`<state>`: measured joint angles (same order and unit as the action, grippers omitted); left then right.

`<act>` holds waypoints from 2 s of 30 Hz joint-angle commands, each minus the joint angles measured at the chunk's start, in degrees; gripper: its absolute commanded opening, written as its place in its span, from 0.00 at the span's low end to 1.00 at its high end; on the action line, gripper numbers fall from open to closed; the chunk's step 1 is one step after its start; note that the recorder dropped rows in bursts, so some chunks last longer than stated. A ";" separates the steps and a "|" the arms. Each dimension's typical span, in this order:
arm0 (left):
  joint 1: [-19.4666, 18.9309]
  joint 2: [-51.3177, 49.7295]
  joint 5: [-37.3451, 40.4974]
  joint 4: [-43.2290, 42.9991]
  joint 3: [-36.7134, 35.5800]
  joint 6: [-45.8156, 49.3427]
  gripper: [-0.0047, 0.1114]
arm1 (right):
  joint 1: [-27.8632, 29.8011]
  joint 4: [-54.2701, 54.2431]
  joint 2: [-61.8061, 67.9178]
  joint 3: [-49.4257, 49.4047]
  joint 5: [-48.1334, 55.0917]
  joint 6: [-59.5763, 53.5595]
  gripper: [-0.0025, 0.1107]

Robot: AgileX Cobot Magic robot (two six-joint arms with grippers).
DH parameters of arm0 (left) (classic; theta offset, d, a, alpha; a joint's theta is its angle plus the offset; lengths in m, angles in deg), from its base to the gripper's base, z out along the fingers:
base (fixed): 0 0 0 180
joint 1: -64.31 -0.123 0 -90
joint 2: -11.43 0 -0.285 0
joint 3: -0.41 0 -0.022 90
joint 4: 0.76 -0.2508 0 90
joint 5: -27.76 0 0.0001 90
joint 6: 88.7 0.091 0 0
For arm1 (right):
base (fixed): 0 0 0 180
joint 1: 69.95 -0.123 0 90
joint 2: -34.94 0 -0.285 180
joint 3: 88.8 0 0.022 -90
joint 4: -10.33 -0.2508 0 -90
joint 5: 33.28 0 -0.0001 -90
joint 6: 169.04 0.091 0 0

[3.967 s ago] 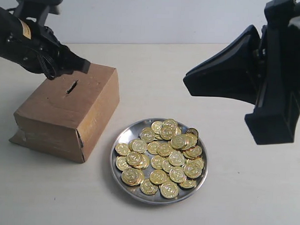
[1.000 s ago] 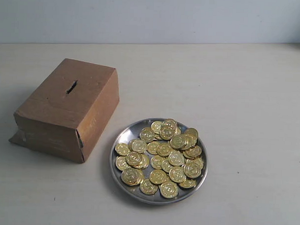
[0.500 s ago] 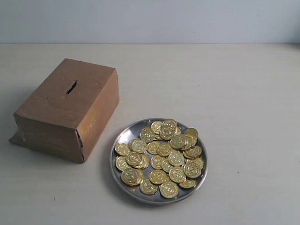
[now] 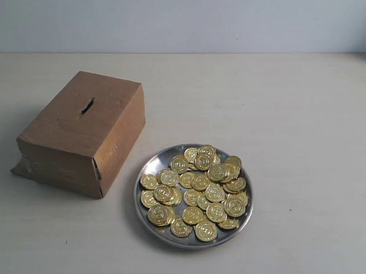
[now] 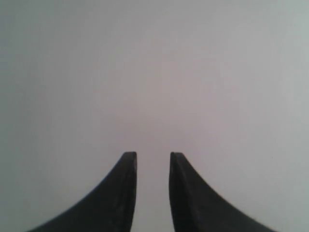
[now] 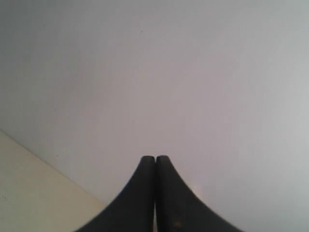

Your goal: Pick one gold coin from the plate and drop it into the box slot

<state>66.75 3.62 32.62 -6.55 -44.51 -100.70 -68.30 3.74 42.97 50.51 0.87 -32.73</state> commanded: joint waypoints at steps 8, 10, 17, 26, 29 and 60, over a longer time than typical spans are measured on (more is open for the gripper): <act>0.07 0.03 -1.34 0.61 -8.56 0.03 0.26 | 0.33 1.19 -0.24 -21.20 -13.21 0.35 0.02; 0.28 0.03 -1.34 0.61 -12.90 0.03 0.26 | 0.33 1.63 -0.24 -27.36 -13.21 0.35 0.02; 0.28 0.03 -1.34 0.61 -23.88 0.03 0.26 | 0.33 1.63 -0.24 -34.36 -12.95 0.35 0.02; 1.65 0.03 -1.34 0.61 -32.30 0.03 0.26 | 0.33 5.66 -0.24 -36.52 -17.73 0.35 0.02; 1.54 0.03 3.72 0.61 -32.30 0.03 0.26 | 0.33 5.66 -0.24 -36.52 -19.27 0.35 0.02; -1.84 0.03 15.11 0.39 -32.30 0.03 0.26 | 0.33 14.03 -0.24 -36.52 -17.23 1.96 0.02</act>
<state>65.05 3.39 47.76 -6.44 -76.66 -100.70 -68.30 17.72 42.97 14.22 -17.60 -32.69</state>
